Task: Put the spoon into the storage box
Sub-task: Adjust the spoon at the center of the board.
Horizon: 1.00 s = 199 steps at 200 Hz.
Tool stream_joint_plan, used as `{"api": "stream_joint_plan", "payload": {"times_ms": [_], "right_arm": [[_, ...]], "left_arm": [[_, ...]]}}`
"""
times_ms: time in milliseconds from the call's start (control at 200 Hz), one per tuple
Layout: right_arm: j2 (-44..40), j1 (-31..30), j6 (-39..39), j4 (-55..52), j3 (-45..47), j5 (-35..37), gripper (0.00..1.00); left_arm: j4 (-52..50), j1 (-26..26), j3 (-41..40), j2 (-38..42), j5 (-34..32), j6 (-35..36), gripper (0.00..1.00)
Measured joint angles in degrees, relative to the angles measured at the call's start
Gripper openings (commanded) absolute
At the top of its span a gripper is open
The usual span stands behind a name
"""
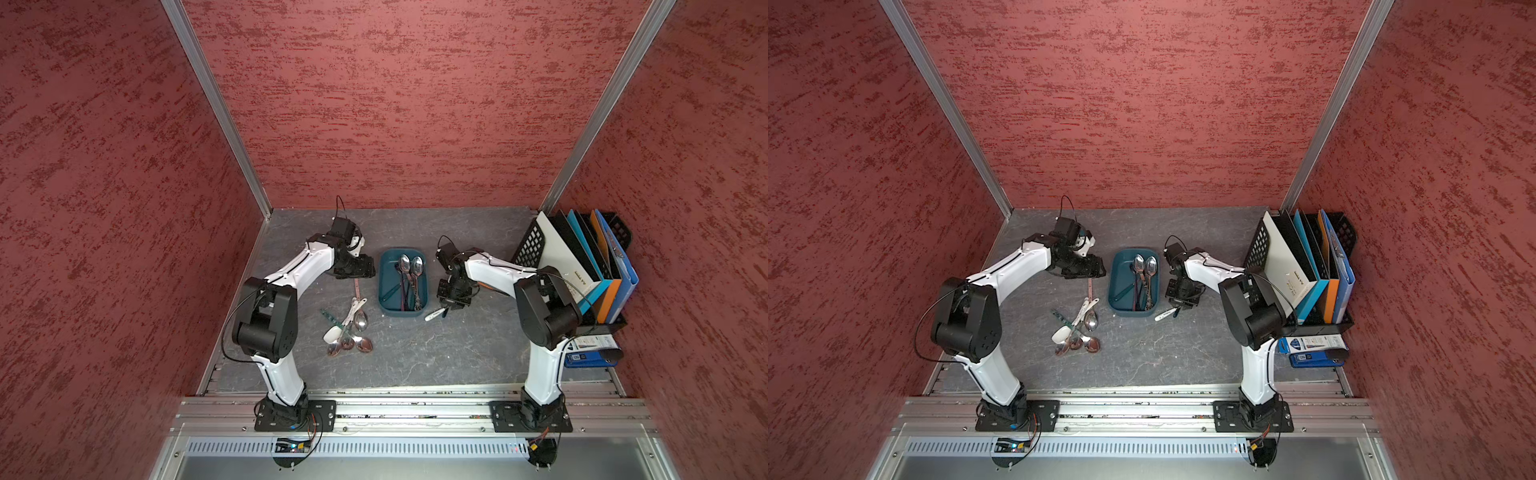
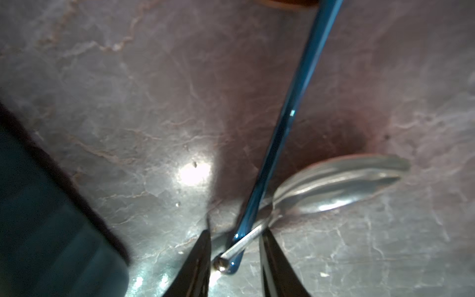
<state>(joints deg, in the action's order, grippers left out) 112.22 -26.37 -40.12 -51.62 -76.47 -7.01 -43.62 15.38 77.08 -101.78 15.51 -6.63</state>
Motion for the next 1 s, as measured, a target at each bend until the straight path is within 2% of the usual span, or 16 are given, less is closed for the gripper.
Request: {"api": "stream_joint_plan", "payload": {"times_ms": [586,997], "right_arm": [[-0.07,0.02,1.38,-0.48,0.17,0.66,0.06],[-2.91,0.02,4.92,-1.16,2.19,1.6,0.05]], "left_arm": [[0.17,-0.31,-0.26,0.11,0.79,-0.13,0.78],[0.13,-0.31,2.19,-0.33,1.11,-0.15,0.78]]}}
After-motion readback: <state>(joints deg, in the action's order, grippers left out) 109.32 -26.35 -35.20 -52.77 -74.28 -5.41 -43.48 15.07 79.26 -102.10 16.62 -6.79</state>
